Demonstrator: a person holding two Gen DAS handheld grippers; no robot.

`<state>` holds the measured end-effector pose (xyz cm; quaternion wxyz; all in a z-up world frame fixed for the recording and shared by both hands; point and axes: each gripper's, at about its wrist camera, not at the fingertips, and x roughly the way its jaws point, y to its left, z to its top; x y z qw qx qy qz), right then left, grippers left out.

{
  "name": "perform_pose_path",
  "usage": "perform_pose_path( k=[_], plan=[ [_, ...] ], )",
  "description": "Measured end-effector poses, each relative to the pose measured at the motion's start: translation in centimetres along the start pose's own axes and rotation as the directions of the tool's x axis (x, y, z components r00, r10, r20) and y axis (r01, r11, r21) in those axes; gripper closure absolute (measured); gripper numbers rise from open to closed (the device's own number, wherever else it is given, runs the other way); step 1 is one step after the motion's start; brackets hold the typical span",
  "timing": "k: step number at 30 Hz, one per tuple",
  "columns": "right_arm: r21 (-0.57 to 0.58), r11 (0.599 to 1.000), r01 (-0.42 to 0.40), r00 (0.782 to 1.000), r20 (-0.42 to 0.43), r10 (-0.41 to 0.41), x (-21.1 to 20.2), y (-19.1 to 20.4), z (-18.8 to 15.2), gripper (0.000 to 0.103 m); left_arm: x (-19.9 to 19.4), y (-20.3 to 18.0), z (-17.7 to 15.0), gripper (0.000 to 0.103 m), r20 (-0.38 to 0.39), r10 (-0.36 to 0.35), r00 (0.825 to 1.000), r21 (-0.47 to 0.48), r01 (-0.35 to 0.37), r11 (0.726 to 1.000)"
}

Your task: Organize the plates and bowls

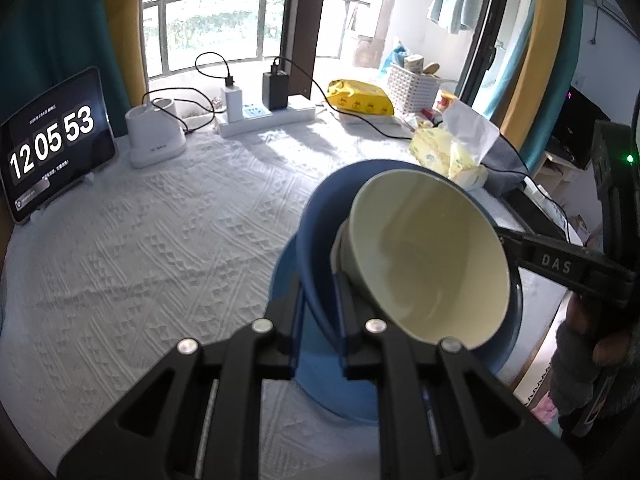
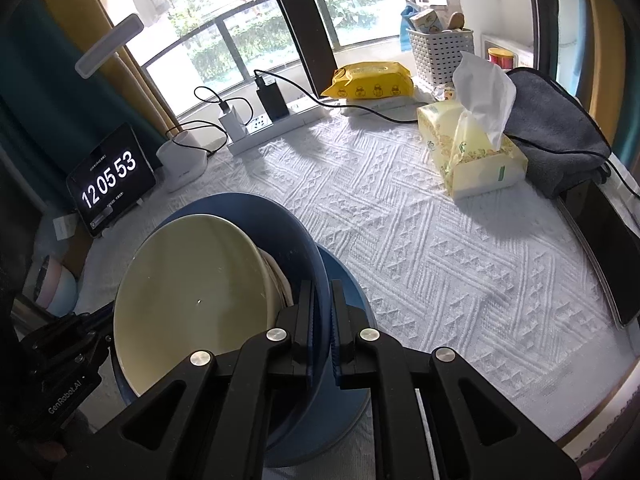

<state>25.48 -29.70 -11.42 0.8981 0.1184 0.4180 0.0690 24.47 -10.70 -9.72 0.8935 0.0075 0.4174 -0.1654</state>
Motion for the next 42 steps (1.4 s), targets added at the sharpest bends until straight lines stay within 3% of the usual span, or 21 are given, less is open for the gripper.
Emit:
perform_pose_path(
  k=[24,29,32,34,37,42],
  plan=[
    [-0.008,0.997,0.076,0.997,-0.007,-0.076,-0.2,0.2,-0.1,0.088,0.2,-0.4,0.3,0.086,-0.001,0.065,0.998,0.033,-0.065,0.997],
    [0.008,0.994,0.112,0.994,-0.005,-0.112,-0.4,-0.5,-0.3,0.064,-0.1,-0.5,0.2,0.082,-0.003,0.087,0.996,0.039,-0.087,0.995],
    [0.008,0.991,0.136,0.991,0.007,-0.136,-0.6,-0.8,-0.5,0.051,-0.4,-0.4,0.1,0.07,0.006,0.118,0.993,0.046,-0.118,0.992],
    [0.001,0.99,0.144,0.989,0.019,-0.144,-0.8,-1.0,-0.6,0.048,-0.7,-0.3,0.0,0.055,0.018,0.141,0.99,0.044,-0.142,0.989],
    [0.002,0.989,0.147,0.989,0.032,-0.147,-1.2,-1.0,-0.7,0.047,-1.3,0.1,0.1,0.043,0.029,0.149,0.988,0.029,-0.149,0.988],
    [-0.008,0.99,0.142,0.987,0.078,-0.141,-2.7,-0.8,-0.5,0.036,-2.3,0.0,0.0,0.039,0.05,0.151,0.987,0.031,-0.153,0.988]
  ],
)
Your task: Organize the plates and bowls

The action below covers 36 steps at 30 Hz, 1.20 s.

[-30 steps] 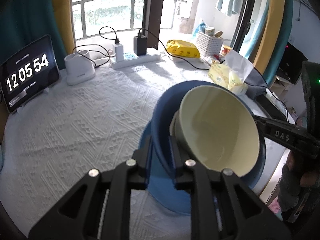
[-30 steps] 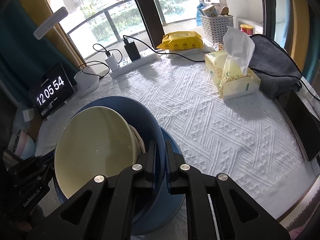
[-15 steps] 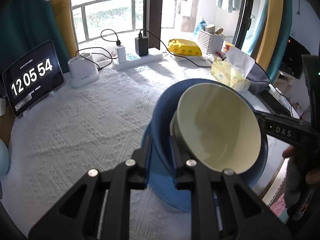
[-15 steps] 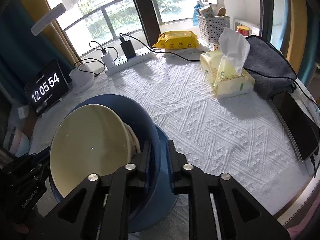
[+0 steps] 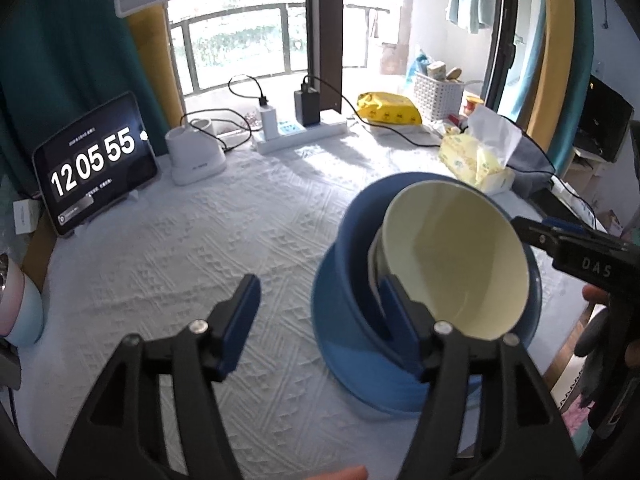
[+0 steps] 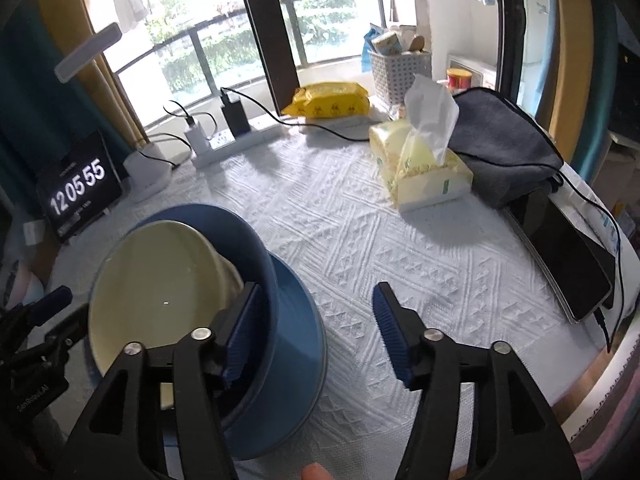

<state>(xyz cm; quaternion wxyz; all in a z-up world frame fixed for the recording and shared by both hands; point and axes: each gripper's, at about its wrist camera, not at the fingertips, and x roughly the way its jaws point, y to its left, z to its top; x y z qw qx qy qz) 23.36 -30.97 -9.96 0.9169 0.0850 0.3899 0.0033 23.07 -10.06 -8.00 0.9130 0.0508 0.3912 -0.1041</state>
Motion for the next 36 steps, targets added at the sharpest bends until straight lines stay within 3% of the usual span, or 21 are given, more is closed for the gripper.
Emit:
perform_pose_path(
  k=[3,6,7,25,32,36],
  plan=[
    [-0.019,1.0,0.01,1.0,0.024,-0.01,-0.9,0.6,0.1,0.036,-0.8,-0.1,-0.1,0.036,0.013,-0.012,1.0,-0.001,0.012,1.0],
    [-0.024,1.0,0.002,0.999,0.037,-0.001,-1.6,0.9,0.2,0.035,-1.6,-0.3,-0.3,0.02,0.025,-0.028,0.999,-0.006,0.028,1.0],
    [-0.029,1.0,0.003,0.999,0.043,-0.001,-1.8,1.1,0.2,0.035,-1.9,-0.3,-0.3,0.018,0.03,-0.032,0.999,-0.009,0.032,0.999],
    [-0.1,0.995,-0.005,0.988,0.151,0.02,-7.9,4.3,-0.1,0.035,-10.1,0.1,-0.8,0.012,0.188,-0.029,0.982,-0.02,0.034,0.999],
    [-0.138,0.99,-0.032,0.97,0.236,0.064,-11.9,5.2,-0.5,0.035,-14.2,0.3,-1.4,0.011,0.303,0.01,0.953,-0.03,0.0,1.0],
    [-0.162,0.986,-0.049,0.957,0.275,0.093,-13.9,5.7,-0.9,0.035,-16.6,0.3,-2.1,0.011,0.381,0.056,0.923,-0.047,-0.041,0.998]
  ],
)
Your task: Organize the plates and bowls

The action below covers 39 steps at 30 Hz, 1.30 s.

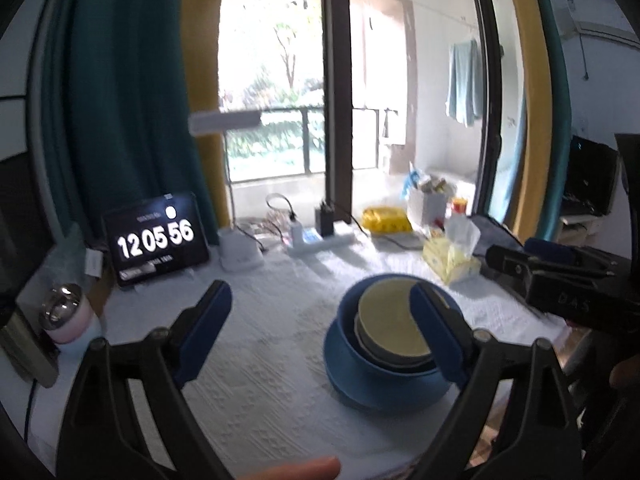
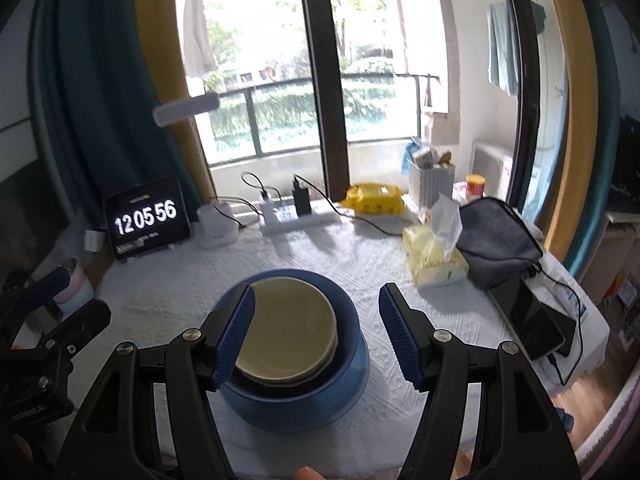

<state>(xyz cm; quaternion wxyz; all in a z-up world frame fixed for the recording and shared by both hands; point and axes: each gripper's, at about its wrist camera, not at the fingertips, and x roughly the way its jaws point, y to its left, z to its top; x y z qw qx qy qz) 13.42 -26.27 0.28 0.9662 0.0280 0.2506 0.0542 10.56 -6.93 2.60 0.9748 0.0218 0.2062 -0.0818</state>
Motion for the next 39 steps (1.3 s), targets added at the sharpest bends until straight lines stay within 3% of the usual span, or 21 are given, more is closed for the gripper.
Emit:
perform_pose_path(
  k=[14,39],
  plan=[
    [-0.062,0.998,-0.027,0.993,0.111,0.034,-5.1,2.2,0.2,0.035,-6.0,1.7,0.7,0.012,0.172,0.04,0.984,-0.048,-0.032,0.998],
    [-0.093,0.996,0.003,0.956,0.292,0.025,-11.3,3.7,0.9,0.034,-11.0,2.2,1.2,0.012,0.317,0.023,0.948,-0.041,-0.011,0.999]
  ],
)
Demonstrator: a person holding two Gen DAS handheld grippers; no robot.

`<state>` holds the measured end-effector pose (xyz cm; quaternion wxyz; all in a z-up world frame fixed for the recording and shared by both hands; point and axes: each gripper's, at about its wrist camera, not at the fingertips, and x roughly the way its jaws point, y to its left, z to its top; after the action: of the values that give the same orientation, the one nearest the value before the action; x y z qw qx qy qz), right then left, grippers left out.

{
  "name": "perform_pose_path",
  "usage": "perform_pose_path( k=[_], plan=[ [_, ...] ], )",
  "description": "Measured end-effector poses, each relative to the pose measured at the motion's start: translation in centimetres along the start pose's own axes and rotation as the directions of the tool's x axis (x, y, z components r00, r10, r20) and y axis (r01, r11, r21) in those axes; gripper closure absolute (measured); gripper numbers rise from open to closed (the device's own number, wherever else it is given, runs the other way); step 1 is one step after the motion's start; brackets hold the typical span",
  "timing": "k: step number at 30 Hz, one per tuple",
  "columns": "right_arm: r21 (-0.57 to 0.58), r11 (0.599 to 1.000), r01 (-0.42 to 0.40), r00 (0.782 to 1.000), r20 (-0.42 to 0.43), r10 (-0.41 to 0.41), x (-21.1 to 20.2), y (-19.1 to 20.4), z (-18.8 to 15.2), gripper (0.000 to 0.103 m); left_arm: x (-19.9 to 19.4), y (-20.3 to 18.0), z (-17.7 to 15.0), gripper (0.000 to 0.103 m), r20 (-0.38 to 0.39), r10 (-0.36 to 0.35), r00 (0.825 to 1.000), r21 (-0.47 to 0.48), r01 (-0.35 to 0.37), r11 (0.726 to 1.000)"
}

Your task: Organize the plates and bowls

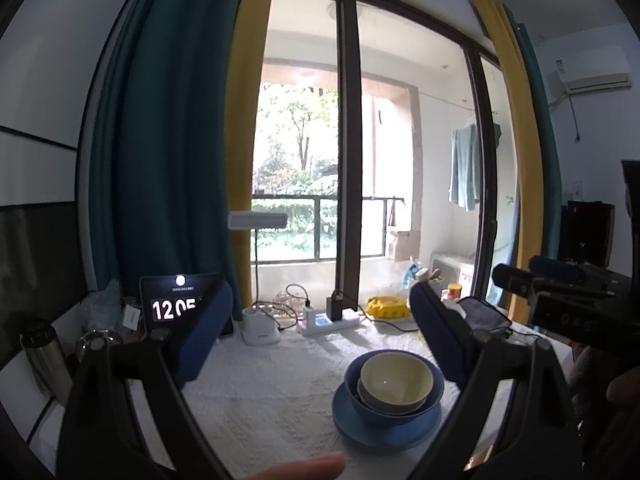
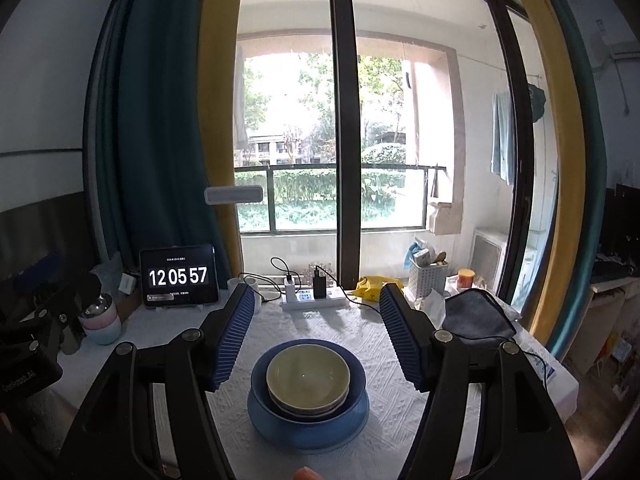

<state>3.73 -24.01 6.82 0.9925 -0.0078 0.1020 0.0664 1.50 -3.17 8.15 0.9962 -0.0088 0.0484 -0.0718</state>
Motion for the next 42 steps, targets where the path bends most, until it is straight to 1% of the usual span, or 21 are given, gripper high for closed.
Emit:
perform_pose_path(
  k=[3,8,24,42],
  plan=[
    [-0.009,1.0,0.009,1.0,0.01,-0.009,-0.3,0.18,0.09,0.034,-0.06,0.02,0.13,0.012,0.004,0.018,1.0,0.007,-0.018,1.0],
    [-0.013,1.0,0.014,1.0,0.015,-0.013,-0.52,0.33,0.24,0.034,0.08,0.41,0.19,0.012,-0.008,0.015,1.0,-0.019,-0.016,1.0],
    [-0.007,1.0,0.02,1.0,0.008,-0.02,-0.66,0.28,0.23,0.034,-0.14,0.09,0.22,0.012,-0.006,0.002,1.0,-0.007,-0.002,1.0],
    [-0.004,1.0,0.016,1.0,-0.002,-0.016,-0.38,0.29,0.26,0.034,-0.01,0.18,0.4,0.012,-0.022,0.014,1.0,-0.01,-0.014,1.0]
  ],
)
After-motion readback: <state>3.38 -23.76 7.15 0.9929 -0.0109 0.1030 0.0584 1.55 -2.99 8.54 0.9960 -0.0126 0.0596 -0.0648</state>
